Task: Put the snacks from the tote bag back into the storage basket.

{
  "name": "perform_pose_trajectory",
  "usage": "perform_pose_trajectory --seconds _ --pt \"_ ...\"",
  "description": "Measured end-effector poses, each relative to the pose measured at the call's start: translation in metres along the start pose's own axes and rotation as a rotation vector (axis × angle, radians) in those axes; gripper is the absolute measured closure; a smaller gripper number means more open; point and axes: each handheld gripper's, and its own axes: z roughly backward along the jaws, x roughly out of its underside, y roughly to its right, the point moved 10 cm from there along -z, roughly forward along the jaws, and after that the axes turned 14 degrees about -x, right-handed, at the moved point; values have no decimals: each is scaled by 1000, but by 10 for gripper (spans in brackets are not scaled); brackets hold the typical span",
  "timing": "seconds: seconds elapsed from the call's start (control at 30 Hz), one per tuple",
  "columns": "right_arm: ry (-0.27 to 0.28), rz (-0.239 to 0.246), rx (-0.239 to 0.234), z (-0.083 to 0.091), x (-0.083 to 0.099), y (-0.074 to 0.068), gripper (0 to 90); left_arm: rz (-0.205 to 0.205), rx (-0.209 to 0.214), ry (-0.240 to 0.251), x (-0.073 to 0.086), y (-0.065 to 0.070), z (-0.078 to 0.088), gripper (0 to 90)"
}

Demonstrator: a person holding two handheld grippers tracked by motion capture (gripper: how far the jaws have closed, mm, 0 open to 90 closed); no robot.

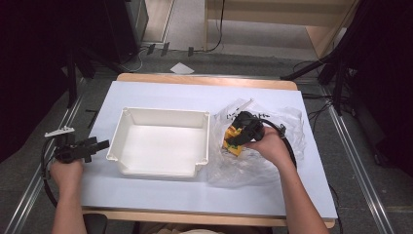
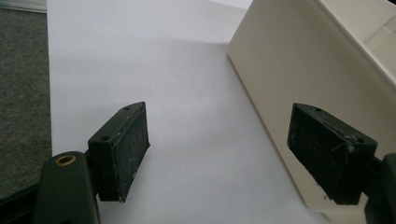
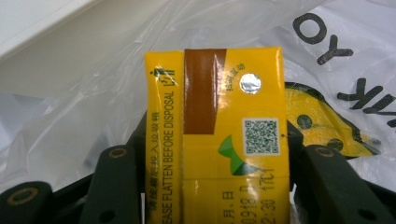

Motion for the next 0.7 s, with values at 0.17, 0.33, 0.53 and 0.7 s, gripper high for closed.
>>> perform_pose_trajectory --seconds 0.17,0.33,0.53,0.7 --pt "-5 6 4 1 -1 0 520 1 0 0 0 0 0 218" --pt "-2 -15 -11 2 -1 -1 523 0 0 0 0 0 0 218" --pt "-3 -30 -21 5 -1 -2 524 0 0 -1 0 0 0 218" --pt "11 -31 -22 9 -4 -3 525 -1 -1 -1 0 0 -1 218"
